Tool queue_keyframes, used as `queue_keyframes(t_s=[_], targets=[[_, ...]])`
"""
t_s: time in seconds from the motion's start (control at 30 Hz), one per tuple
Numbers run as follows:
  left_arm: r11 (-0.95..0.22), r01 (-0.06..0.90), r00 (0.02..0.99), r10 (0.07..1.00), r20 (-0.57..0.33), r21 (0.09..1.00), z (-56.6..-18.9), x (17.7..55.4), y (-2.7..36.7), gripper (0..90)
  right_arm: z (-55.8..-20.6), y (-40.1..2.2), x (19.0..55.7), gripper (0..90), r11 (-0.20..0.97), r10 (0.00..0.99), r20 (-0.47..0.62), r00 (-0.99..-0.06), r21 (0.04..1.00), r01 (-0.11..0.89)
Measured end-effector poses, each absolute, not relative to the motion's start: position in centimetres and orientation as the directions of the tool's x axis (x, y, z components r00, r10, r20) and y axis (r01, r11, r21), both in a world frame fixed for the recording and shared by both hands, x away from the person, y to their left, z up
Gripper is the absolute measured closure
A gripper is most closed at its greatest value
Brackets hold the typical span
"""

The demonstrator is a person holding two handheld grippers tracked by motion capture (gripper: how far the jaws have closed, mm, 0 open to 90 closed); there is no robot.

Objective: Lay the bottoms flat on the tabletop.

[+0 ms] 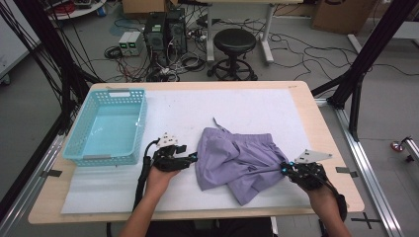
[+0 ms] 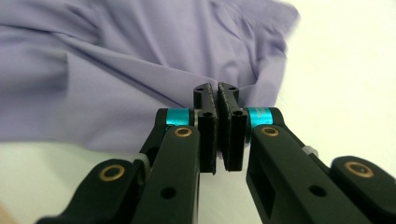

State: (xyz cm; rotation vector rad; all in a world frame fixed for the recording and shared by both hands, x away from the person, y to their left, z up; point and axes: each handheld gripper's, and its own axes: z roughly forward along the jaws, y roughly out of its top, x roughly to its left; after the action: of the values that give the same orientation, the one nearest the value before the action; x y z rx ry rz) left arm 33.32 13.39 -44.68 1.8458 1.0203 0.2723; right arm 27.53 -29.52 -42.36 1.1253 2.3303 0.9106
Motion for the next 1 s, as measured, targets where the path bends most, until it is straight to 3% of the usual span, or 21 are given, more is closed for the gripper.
queue_keyframes(t_s=[0.07,0.1,0.17,0.23,0.27,0.3,0.33,0.4,0.43,0.47,0.57,0.6,0.63,0.8,0.9,0.93,0.97,1.0], targets=[[-0.173,0.535,0.632,0.732,-0.255,0.827,-44.9,33.5,12.4,42.4,-42.5,-30.2,27.5,83.6,0.432,0.810,-0.026,-0.586,0.702,0.566],[-0.195,0.534,0.644,0.724,-0.247,0.823,-45.3,33.8,11.3,42.2,-42.5,-30.3,27.5,70.3,0.391,0.824,-0.004,-0.566,0.726,0.565],[-0.212,0.542,0.647,0.723,-0.242,0.813,-45.4,33.9,10.7,41.9,-42.4,-30.5,27.5,66.5,0.369,0.833,0.005,-0.553,0.740,0.562],[-0.246,0.549,0.660,0.713,-0.235,0.799,-45.8,34.2,9.1,40.1,-42.1,-30.7,27.8,51.7,0.306,0.859,0.023,-0.512,0.779,0.547],[-0.246,0.549,0.660,0.713,-0.235,0.799,-45.8,34.2,9.1,40.4,-42.1,-30.7,27.8,51.7,0.306,0.859,0.023,-0.512,0.779,0.547],[-0.331,0.537,0.686,0.706,-0.174,0.776,-45.9,34.2,8.1,44.4,-42.3,-30.7,28.0,46.2,0.276,0.867,0.046,-0.497,0.785,0.554],[-0.331,0.537,0.686,0.706,-0.174,0.776,-45.9,34.2,8.1,47.3,-42.6,-30.7,28.3,42.8,0.276,0.865,0.049,-0.499,0.784,0.556],[-0.390,0.491,0.725,0.678,-0.117,0.779,-45.8,33.8,7.4,77.9,-43.3,-30.3,28.9,39.6,0.278,0.849,0.081,-0.522,0.771,0.573],[-0.429,0.460,0.724,0.688,-0.049,0.777,-45.7,33.4,7.0,84.3,-43.8,-29.9,29.3,39.6,0.280,0.836,0.110,-0.538,0.757,0.591],[-0.429,0.460,0.724,0.688,-0.049,0.777,-45.7,33.4,7.0,87.2,-44.4,-29.4,29.6,40.6,0.293,0.824,0.128,-0.552,0.737,0.609],[-0.405,0.486,0.710,0.700,-0.080,0.775,-45.3,33.3,8.3,87.8,-45.2,-28.2,29.8,69.8,0.414,0.779,0.063,-0.623,0.694,0.589],[-0.405,0.486,0.710,0.700,-0.080,0.775,-45.3,33.3,8.3,89.7,-45.2,-28.2,29.8,69.8,0.414,0.779,0.063,-0.623,0.694,0.589],[-0.390,0.490,0.699,0.710,-0.084,0.779,-45.1,33.2,9.0,89.7,-44.8,-28.5,29.7,86.3,0.426,0.772,0.069,-0.632,0.682,0.594],[-0.341,0.509,0.646,0.758,-0.089,0.790,-44.3,33.0,12.4,89.7,-44.2,-29.8,29.3,88.1,0.393,0.786,0.083,-0.612,0.698,0.599],[-0.267,0.533,0.630,0.759,-0.166,0.803,-44.0,33.1,13.1,89.2,-43.8,-29.8,29.0,87.9,0.395,0.775,0.082,-0.627,0.711,0.582],[-0.237,0.546,0.627,0.752,-0.204,0.804,-44.0,33.3,12.9,81.4,-43.7,-29.7,29.0,87.3,0.402,0.770,0.077,-0.634,0.713,0.574],[-0.206,0.564,0.623,0.742,-0.249,0.799,-44.0,33.5,12.6,67.7,-43.5,-29.5,28.9,85.6,0.409,0.773,0.060,-0.631,0.714,0.569],[-0.196,0.567,0.631,0.727,-0.270,0.800,-44.0,33.6,12.0,60.2,-43.3,-29.4,28.8,80.3,0.412,0.779,0.040,-0.626,0.719,0.559]])
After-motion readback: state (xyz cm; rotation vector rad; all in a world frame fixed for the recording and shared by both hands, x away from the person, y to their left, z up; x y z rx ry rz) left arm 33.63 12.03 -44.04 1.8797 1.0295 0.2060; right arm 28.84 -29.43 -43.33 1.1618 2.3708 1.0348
